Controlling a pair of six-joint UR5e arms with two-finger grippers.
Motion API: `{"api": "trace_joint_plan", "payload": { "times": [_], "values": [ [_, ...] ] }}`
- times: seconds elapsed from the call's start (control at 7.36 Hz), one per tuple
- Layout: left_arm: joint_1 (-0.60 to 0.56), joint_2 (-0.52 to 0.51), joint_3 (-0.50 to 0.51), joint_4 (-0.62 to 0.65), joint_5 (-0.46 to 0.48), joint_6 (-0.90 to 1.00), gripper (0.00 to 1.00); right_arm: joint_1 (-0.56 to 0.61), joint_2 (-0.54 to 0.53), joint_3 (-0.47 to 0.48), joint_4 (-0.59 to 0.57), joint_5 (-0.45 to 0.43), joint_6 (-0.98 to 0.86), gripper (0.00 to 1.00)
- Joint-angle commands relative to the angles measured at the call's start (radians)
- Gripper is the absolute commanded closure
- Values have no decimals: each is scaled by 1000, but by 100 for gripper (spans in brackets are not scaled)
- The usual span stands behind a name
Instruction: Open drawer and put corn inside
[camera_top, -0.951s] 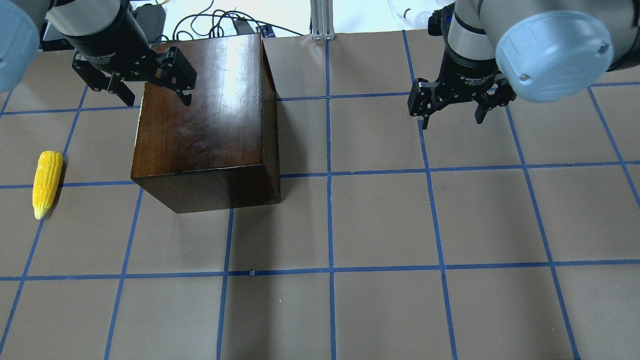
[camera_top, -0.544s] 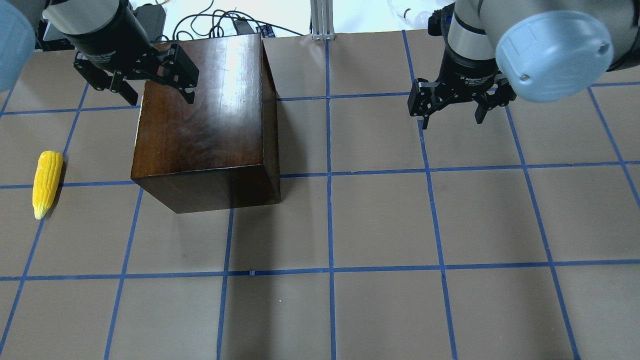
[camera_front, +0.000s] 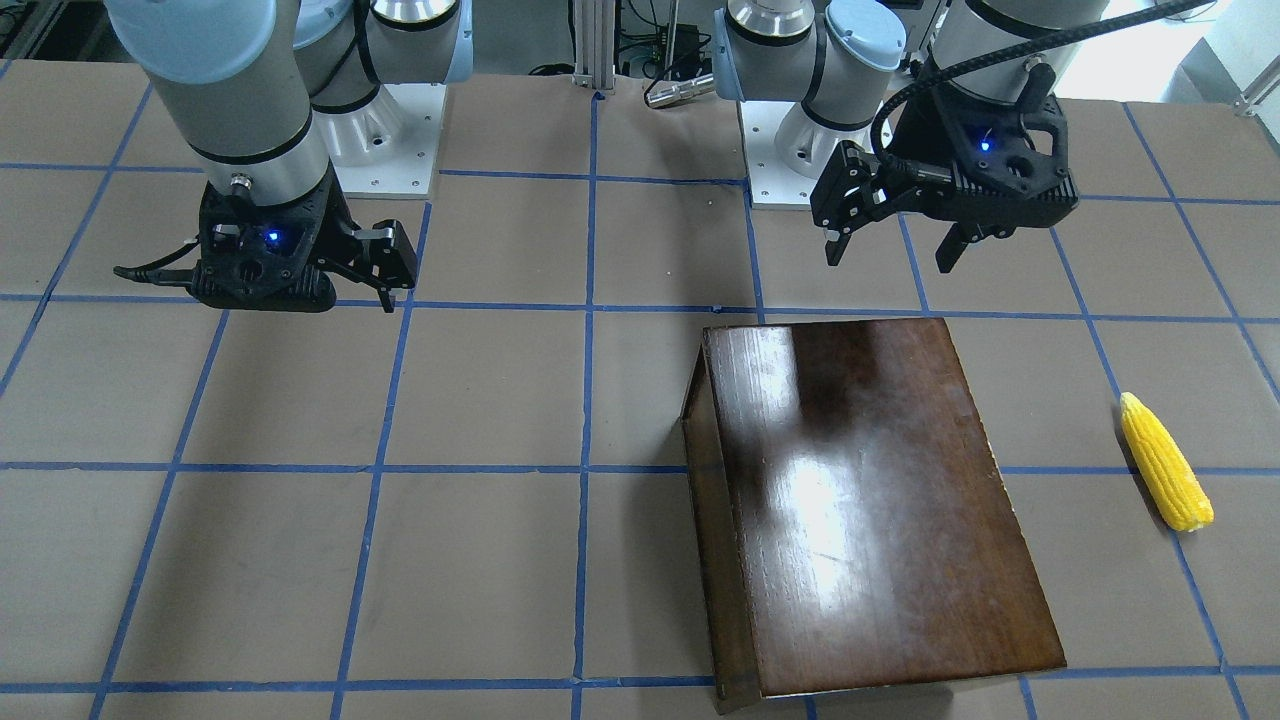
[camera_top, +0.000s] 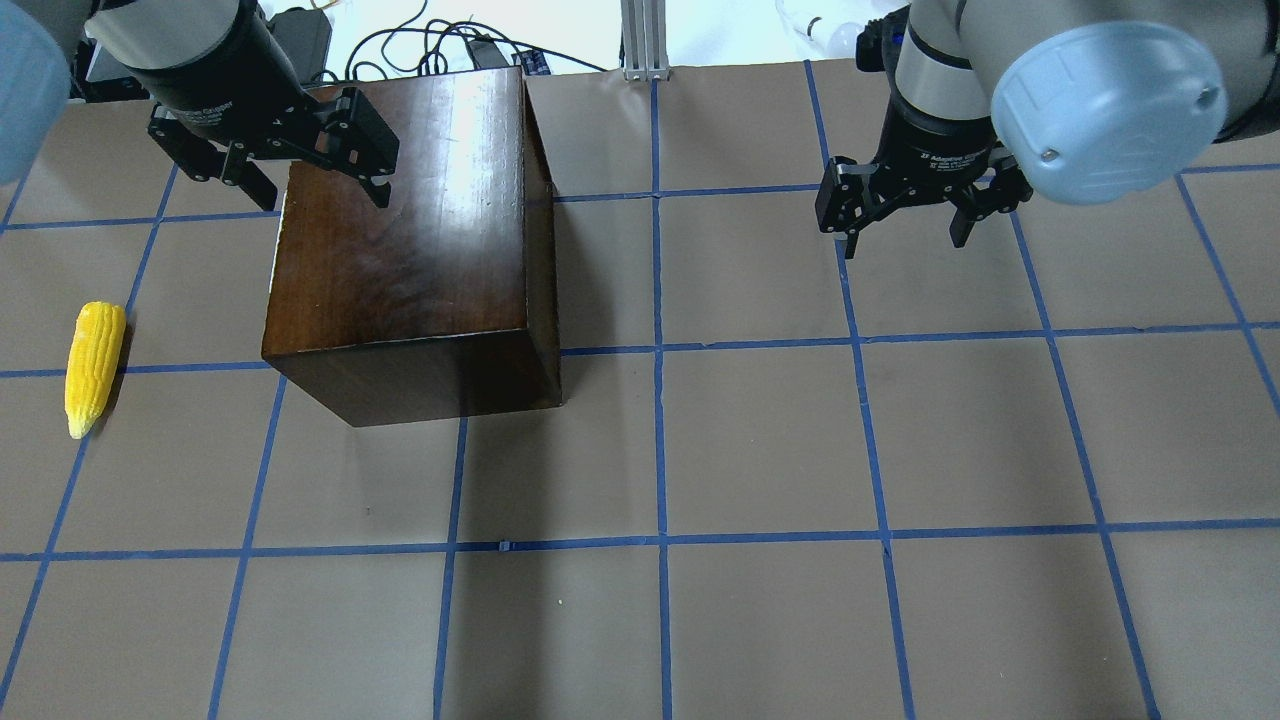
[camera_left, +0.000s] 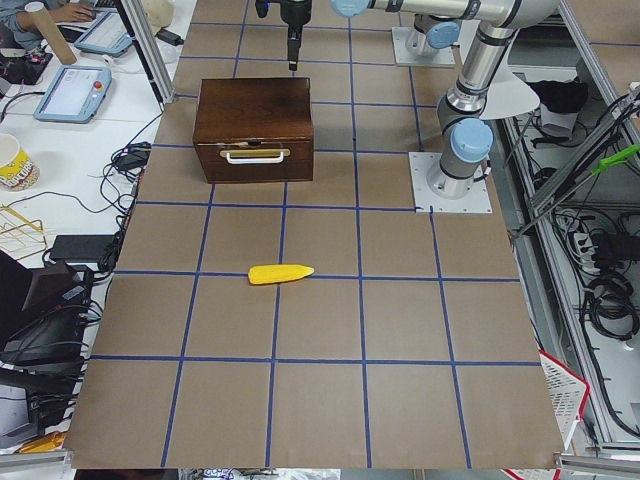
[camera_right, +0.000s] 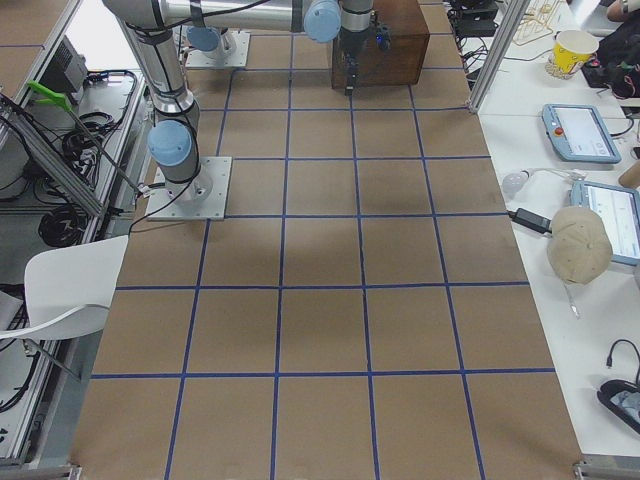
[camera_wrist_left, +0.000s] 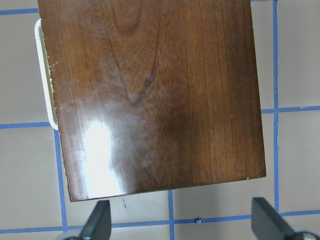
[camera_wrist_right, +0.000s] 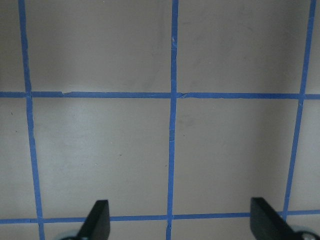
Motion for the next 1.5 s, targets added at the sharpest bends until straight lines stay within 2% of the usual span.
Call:
{"api": "trace_joint_plan", "payload": {
  "times": [0.0,0.27,0.41,0.54,0.95,1.09,1.36],
  "values": [
    [5,-6,1,1,1,2,0,0,0,0,0,0,0,0],
    [16,-22,-1,3,16,3,0,0,0,0,0,1,0,0],
    [75,-26,-1,3,10,14,0,0,0,0,0,0,0,0],
    [146,-31,-1,1,0,91,0,0,0,0,0,0,0,0],
    [236,-78,-5,4,7,263,0,0,0,0,0,1,0,0],
    [288,-103,-1,25,1,273,0,0,0,0,0,1,0,0],
    [310,-138,-2,104,15,288,0,0,0,0,0,0,0,0]
  ]
}}
